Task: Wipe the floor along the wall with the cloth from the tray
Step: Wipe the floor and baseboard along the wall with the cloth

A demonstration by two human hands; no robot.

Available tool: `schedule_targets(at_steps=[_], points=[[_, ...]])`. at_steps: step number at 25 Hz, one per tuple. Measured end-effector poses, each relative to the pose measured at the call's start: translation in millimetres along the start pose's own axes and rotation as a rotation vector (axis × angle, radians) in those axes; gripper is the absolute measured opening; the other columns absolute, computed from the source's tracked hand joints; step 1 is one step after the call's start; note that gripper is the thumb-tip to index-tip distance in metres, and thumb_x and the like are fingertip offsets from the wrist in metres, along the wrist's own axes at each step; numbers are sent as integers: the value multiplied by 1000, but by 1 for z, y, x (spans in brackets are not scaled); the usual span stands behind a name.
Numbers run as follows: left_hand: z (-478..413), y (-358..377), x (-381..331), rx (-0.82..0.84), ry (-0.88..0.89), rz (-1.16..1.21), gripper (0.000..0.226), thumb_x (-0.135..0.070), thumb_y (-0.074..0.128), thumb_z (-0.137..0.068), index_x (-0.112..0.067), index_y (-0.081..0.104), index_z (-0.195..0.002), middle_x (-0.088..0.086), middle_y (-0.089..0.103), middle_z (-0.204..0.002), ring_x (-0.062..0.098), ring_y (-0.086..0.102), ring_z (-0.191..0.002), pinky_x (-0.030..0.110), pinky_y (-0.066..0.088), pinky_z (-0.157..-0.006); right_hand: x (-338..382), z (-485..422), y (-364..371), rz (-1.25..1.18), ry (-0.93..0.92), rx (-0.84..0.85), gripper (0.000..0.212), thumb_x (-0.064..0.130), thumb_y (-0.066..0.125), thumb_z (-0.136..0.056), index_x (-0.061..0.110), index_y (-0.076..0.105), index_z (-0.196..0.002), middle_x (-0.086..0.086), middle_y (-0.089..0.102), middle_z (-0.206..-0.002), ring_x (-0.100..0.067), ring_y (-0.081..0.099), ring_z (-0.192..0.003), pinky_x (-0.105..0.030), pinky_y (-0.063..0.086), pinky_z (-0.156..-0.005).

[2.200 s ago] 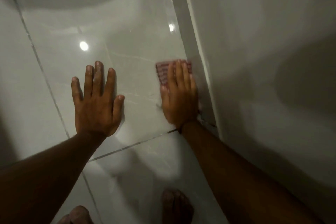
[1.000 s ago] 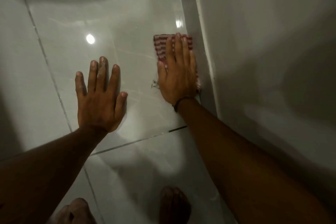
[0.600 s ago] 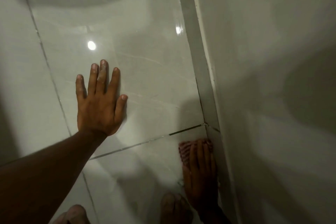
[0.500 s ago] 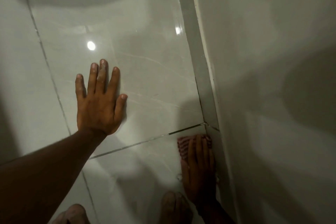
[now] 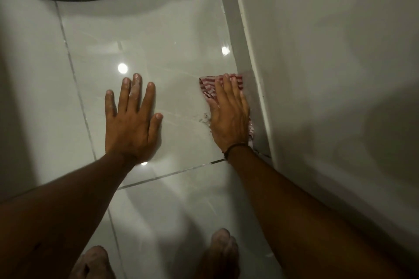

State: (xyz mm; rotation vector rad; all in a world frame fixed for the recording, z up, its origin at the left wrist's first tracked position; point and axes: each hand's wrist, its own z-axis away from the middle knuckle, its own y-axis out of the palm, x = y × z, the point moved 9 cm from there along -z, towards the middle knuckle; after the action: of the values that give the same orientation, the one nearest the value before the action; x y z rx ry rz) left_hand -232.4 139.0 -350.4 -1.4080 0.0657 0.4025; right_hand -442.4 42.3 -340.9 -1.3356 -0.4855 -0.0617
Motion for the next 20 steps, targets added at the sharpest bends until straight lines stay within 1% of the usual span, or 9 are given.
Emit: schedule_targets(at_steps=[2, 4, 7, 11, 13, 15, 17, 19, 20], points=[[1, 1, -2, 19, -2, -10, 72, -51, 20, -111, -18, 8, -174, 15, -2, -183, 32, -7, -169, 62, -3, -133, -1, 9, 6, 20, -57, 113, 89, 66, 34, -100, 12, 11, -167, -10, 9, -177, -27, 3, -164, -42, -4, -132], [3, 3, -1, 32, -4, -15, 72, -51, 20, -111, -18, 6, -174, 14, -4, -183, 32, -8, -169, 62, -4, -133, -2, 19, 9, 80, -69, 168, 107, 75, 43, -92, 10, 1, -167, -12, 0, -177, -29, -4, -164, -43, -9, -131], [3, 5, 2, 38, 11, -24, 72, -52, 21, -112, -18, 6, -174, 14, -3, -183, 33, -7, -169, 60, -5, -134, -5, 35, 10, 131, -77, 188, 112, 69, 52, -88, 11, -1, -167, -14, -2, -177, -32, -6, -164, -47, -8, -131], [0, 9, 5, 63, 25, -34, 73, -53, 20, -112, -18, 5, -174, 16, -2, -183, 35, -6, -168, 58, -7, -132, -10, 70, 16, 130, -210, 319, 124, 51, 65, -71, 10, -3, -166, -15, -7, -177, -32, -12, -163, -47, -14, -130], [0, 9, 6, 90, 21, -34, 74, -54, 19, -111, -17, 3, -174, 16, -4, -182, 35, -8, -168, 58, -7, -132, -13, 85, 18, 110, -207, 351, 113, 39, 63, -74, 10, 4, -167, -15, 0, -177, -34, -6, -163, -53, -4, -132], [5, 9, 6, 133, 14, -11, 75, -55, 19, -111, -17, 2, -174, 16, -5, -182, 35, -8, -168, 58, -6, -132, -18, 104, 15, 105, -186, 281, 94, 18, 58, -76, 6, 25, -163, -19, 23, -173, -39, 17, -161, -59, 17, -130], [18, 7, 5, 183, -7, 24, 75, -55, 20, -111, -15, 6, -173, 16, -2, -182, 36, -4, -168, 60, -1, -132, -27, 131, 9, 154, -168, 196, 79, 3, 47, -77, 3, 42, -156, -22, 42, -163, -44, 38, -152, -61, 36, -122], [42, 3, 0, 245, -26, 56, 76, -56, 20, -110, -13, 11, -173, 16, 3, -182, 36, 2, -168, 61, 6, -132, -32, 155, 2, 181, -119, 220, 75, -2, 39, -78, 2, 47, -152, -22, 49, -159, -44, 45, -148, -60, 45, -116], [59, -2, -3, 277, -34, 64, 78, -57, 19, -110, -13, 12, -173, 15, 5, -182, 35, 3, -168, 61, 8, -131, -39, 167, 2, 136, -52, 253, 75, -6, 42, -77, 1, 49, -151, -21, 49, -159, -43, 45, -148, -58, 43, -117]])
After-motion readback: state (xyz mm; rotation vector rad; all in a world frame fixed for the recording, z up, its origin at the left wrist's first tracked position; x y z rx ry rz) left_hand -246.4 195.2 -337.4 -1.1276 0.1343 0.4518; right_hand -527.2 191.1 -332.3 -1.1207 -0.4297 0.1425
